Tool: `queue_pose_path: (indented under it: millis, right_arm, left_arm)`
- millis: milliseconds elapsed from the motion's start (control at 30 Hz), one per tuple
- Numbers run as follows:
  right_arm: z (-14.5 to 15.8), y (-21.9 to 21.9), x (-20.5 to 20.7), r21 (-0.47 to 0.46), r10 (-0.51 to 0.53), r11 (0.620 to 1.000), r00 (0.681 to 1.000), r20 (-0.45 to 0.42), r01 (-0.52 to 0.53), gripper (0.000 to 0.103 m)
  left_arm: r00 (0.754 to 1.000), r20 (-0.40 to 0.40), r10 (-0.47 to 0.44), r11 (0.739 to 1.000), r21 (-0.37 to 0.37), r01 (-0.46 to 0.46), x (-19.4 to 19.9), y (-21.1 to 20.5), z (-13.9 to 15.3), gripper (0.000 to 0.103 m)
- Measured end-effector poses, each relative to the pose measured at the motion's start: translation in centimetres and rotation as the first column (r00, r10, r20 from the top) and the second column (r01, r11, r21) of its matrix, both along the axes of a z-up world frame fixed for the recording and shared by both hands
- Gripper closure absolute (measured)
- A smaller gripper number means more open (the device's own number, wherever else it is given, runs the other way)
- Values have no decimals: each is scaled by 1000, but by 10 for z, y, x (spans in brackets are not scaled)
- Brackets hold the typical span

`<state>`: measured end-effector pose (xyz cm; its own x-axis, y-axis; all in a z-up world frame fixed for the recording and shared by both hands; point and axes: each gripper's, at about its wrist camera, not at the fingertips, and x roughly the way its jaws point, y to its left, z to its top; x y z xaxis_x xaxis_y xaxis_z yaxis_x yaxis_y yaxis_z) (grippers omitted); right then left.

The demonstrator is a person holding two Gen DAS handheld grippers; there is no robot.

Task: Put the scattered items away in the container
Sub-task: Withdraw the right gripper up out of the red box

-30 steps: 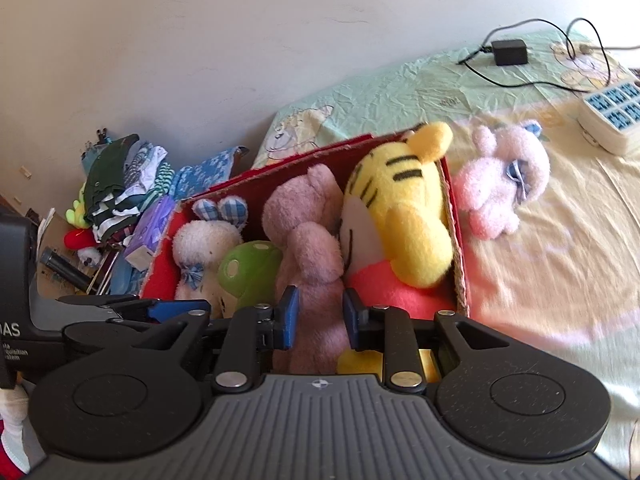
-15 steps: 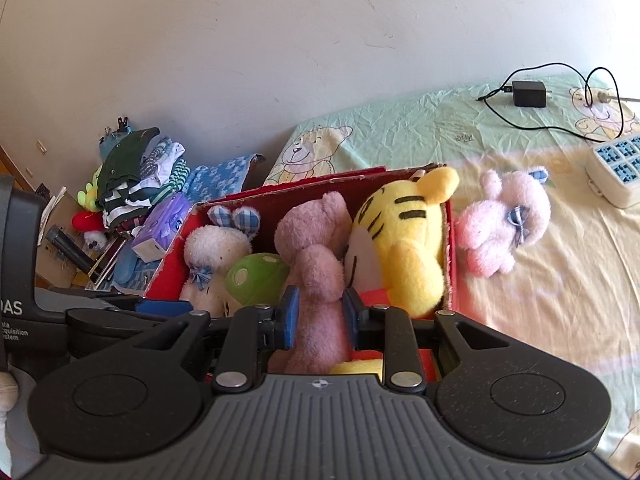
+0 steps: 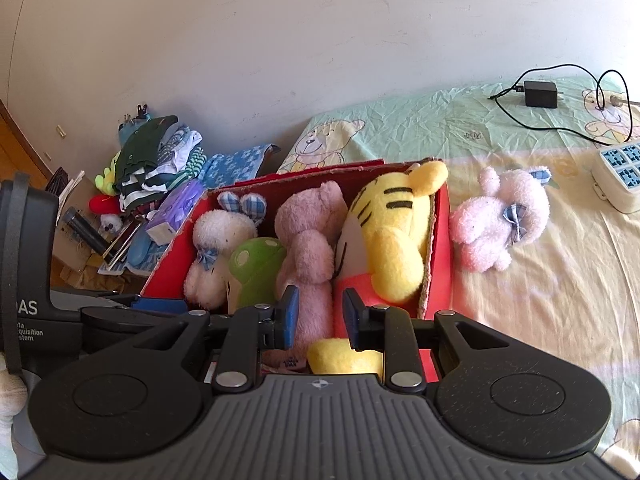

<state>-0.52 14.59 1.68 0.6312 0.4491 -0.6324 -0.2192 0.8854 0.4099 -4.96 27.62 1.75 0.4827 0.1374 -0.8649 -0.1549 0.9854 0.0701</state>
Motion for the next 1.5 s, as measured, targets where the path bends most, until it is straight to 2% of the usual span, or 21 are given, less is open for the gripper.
queue_pose_path:
  millis: [200,333,633,900,1267,1500]
  right_arm:
    - [-1,-3,-2,-6,-15,1000,1000,-7,15,76]
    - [0,0,-4,-36,-27,999,1000,0,27,76]
    - [9,6,-1,-55,-110,992,994,-2,110,75]
    - [13,14,-7,-82,-180,980,983,28,181,74]
    - [17,4,-18,-83,-261,962,965,25,262,74]
    - [15,1,-19,-63,-262,963,965,21,263,74]
  left_arm:
    - [1000,-9,26,998,50,-26,-3,-5,0,17]
    - [1000,-5,28,998,56,-28,-1,-2,2,14]
    - [1000,8,13,994,113,-13,5,14,8,11]
    - [999,27,-44,993,107,41,8,19,10,9]
    - [990,52,-129,989,84,125,14,0,16,6]
    - [993,32,-115,989,99,111,17,-7,11,6]
